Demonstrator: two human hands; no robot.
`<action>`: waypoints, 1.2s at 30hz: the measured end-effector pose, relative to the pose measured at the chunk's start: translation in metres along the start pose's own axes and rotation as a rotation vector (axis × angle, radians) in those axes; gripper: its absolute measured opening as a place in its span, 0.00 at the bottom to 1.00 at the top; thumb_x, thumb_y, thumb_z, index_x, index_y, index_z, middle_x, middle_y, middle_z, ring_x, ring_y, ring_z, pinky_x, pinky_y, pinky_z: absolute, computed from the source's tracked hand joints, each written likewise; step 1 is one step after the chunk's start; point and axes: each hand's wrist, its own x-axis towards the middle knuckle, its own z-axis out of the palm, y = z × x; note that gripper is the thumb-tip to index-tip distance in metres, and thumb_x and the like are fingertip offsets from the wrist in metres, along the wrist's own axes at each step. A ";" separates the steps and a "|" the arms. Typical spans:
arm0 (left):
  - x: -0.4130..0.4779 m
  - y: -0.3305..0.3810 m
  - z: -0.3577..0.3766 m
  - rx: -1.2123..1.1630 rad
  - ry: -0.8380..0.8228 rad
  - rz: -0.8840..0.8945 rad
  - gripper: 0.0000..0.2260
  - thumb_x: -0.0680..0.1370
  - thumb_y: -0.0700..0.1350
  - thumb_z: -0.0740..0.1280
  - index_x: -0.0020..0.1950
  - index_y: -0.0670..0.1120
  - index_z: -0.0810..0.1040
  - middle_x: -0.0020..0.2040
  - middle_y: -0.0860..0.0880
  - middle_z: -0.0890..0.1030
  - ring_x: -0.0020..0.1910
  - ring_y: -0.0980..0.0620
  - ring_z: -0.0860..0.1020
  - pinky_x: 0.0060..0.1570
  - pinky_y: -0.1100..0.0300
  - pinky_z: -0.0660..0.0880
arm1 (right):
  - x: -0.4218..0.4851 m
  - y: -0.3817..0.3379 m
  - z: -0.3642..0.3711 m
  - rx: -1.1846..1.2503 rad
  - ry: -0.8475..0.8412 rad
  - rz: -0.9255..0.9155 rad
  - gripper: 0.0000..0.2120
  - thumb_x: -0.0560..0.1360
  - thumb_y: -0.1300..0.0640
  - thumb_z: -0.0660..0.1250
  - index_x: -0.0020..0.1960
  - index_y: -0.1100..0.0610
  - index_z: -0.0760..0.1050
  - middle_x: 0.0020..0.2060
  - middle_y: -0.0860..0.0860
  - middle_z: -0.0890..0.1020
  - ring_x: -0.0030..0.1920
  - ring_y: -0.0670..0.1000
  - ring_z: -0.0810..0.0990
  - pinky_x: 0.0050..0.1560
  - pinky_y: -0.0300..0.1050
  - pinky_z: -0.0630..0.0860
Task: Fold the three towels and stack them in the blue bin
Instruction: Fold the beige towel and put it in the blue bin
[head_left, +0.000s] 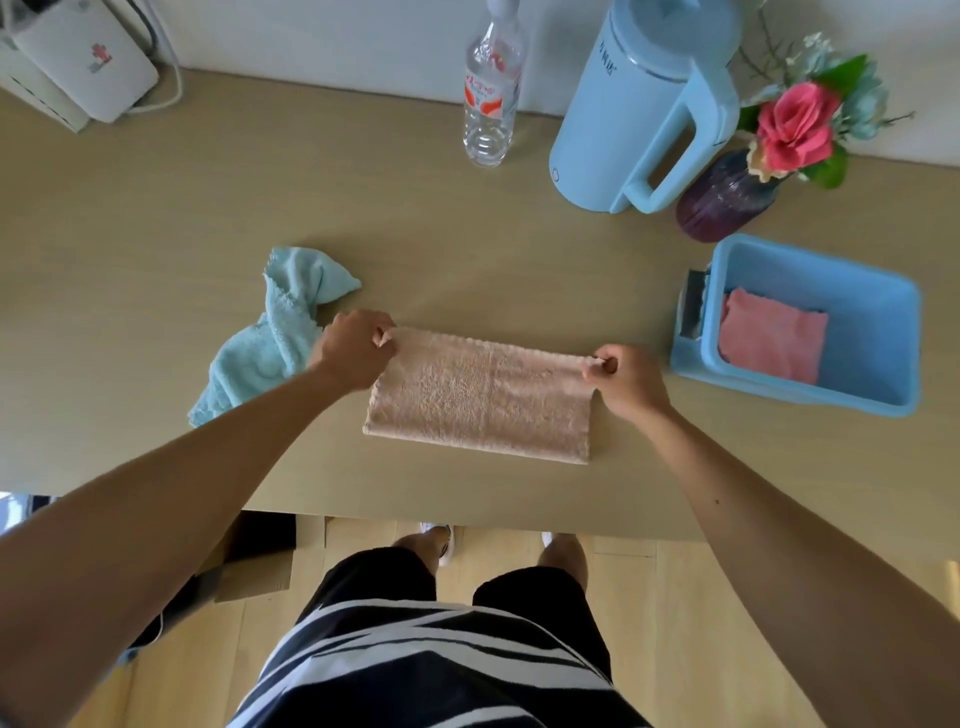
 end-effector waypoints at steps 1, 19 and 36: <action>-0.001 0.001 0.001 0.047 0.053 0.021 0.12 0.76 0.42 0.70 0.60 0.46 0.80 0.55 0.45 0.83 0.56 0.44 0.80 0.56 0.49 0.78 | 0.001 0.001 0.002 -0.081 0.028 -0.008 0.04 0.75 0.58 0.70 0.49 0.55 0.80 0.43 0.52 0.85 0.44 0.53 0.82 0.46 0.48 0.79; -0.028 0.061 0.080 0.560 -0.174 0.416 0.33 0.81 0.56 0.59 0.81 0.50 0.47 0.82 0.44 0.44 0.81 0.44 0.42 0.79 0.45 0.48 | -0.096 0.001 0.049 -0.359 -0.027 -0.402 0.23 0.72 0.53 0.69 0.67 0.52 0.72 0.59 0.51 0.74 0.56 0.52 0.78 0.56 0.48 0.75; -0.071 0.020 0.068 0.615 -0.261 0.841 0.28 0.69 0.62 0.69 0.66 0.51 0.74 0.65 0.48 0.74 0.65 0.47 0.71 0.64 0.52 0.71 | -0.090 0.001 0.051 -0.347 -0.118 -0.719 0.08 0.73 0.61 0.68 0.50 0.53 0.81 0.49 0.46 0.79 0.52 0.50 0.78 0.59 0.49 0.71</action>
